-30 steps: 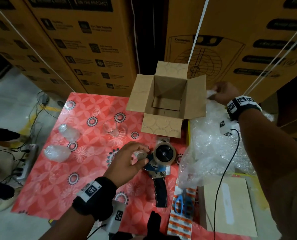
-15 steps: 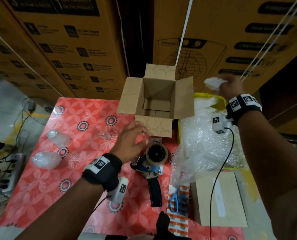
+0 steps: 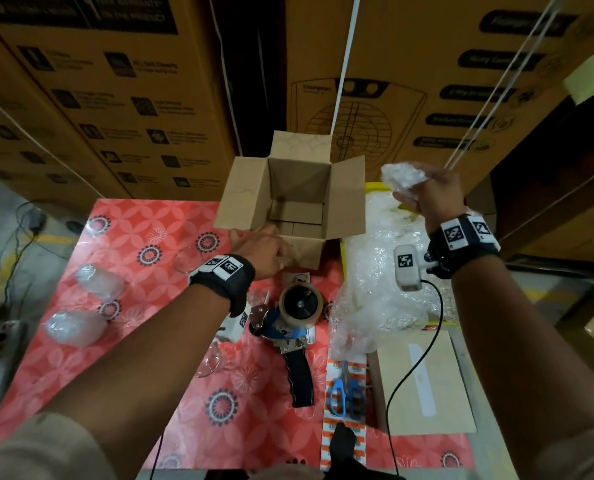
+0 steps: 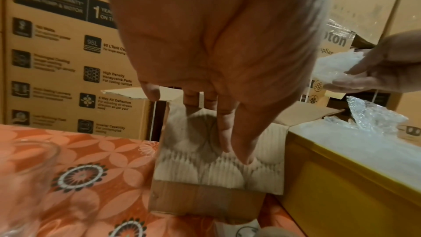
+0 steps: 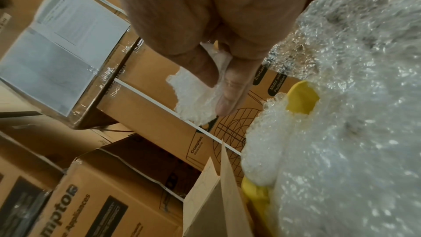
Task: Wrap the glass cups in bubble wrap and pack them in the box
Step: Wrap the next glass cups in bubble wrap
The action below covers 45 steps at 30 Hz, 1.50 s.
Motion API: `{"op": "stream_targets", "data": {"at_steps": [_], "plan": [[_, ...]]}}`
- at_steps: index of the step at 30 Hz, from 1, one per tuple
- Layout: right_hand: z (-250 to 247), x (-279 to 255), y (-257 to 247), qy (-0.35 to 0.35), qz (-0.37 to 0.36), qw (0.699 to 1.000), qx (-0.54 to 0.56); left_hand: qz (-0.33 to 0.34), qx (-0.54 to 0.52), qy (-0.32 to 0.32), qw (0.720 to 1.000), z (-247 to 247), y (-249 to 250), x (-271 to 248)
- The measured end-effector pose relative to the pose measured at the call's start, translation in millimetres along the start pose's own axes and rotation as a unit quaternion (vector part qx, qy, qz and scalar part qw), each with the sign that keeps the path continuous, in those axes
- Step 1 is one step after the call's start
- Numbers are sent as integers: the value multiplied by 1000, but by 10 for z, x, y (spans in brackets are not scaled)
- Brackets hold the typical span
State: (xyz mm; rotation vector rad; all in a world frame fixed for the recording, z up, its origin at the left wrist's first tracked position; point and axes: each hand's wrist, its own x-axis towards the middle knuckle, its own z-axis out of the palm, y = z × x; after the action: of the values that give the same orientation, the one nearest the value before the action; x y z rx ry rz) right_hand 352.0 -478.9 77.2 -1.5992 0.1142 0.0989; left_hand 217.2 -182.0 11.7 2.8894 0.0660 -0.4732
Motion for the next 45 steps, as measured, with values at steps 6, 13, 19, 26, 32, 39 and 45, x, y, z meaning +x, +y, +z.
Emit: {"op": "stream_targets", "data": {"at_steps": [6, 13, 19, 26, 32, 39, 45], "plan": [[43, -194, -6, 9, 2, 1000, 25, -23, 3, -19, 1000, -21, -146, -184], [227, -580, -78, -19, 52, 995, 83, -14, -8, -35, 999, -51, -162, -344], [420, -905, -76, -69, 104, 974, 189, -32, -23, -31, 999, -34, -223, -408], [568, -1232, -75, -119, 183, 923, 318, -20, -15, -30, 999, 40, -400, -466], [826, -1531, 48, -109, 170, 930, 306, 21, -59, -1, 998, -15, -551, -579], [1260, -1955, 206, -158, 6, 986, 44, 77, -434, 46, 896, -196, -806, -1238], [1792, -2340, 346, -215, -3, 976, -27, 73, -562, 90, 819, -114, -847, -1724]]}}
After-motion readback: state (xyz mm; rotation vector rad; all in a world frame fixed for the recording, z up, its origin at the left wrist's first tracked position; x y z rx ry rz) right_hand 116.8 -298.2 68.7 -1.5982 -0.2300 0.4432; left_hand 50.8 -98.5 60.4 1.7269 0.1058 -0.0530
